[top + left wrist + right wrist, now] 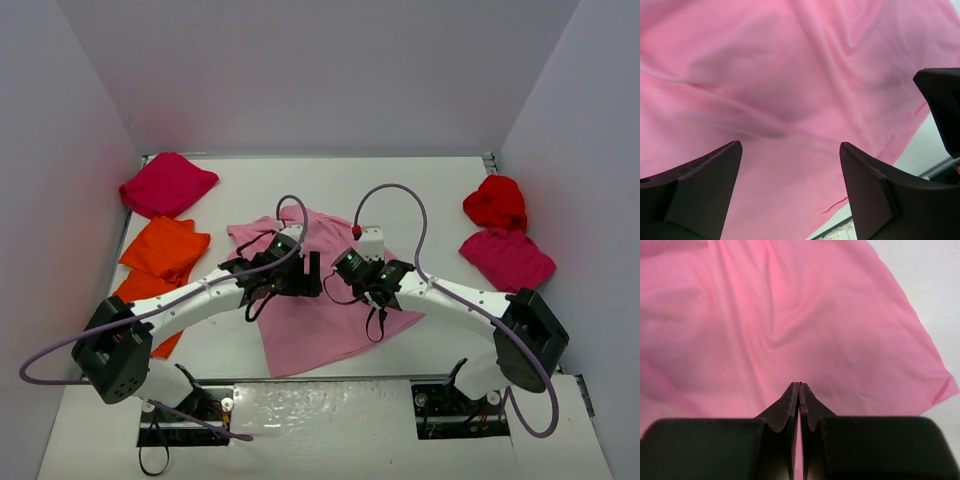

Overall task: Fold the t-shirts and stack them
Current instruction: Flatten the tshirt out

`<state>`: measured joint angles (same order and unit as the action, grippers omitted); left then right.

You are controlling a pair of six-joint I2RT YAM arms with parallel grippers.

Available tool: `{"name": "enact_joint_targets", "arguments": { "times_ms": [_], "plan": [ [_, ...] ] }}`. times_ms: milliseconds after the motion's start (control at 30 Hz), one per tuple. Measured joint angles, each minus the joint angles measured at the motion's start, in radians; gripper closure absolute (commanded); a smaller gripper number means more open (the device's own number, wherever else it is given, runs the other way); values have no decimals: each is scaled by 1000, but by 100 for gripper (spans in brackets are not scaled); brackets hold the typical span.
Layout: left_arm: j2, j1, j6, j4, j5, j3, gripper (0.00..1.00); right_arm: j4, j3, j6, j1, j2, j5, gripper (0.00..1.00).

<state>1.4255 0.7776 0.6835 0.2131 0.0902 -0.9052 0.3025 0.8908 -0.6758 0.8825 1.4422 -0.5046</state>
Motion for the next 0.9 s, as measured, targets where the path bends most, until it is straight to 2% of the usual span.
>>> {"name": "enact_joint_targets", "arguments": {
  "times_ms": [100,167,267,367,600,900],
  "plan": [
    [-9,-1,-50,145,-123,-146,78,-59,21,65,-88,1,82,100],
    [5,-8,-81,219,-195,-261,100,-106,62,99,-153,23,144,100],
    [46,-39,-108,321,-283,-419,100,-160,170,151,-222,101,201,100],
    [90,-105,-117,363,-301,-479,100,-211,298,202,-228,225,232,100],
    [172,-293,-99,433,-215,-427,100,-251,456,234,-275,453,349,100],
    [180,-294,-43,398,-50,-239,100,-257,387,198,-310,490,393,100]
  ]
}}
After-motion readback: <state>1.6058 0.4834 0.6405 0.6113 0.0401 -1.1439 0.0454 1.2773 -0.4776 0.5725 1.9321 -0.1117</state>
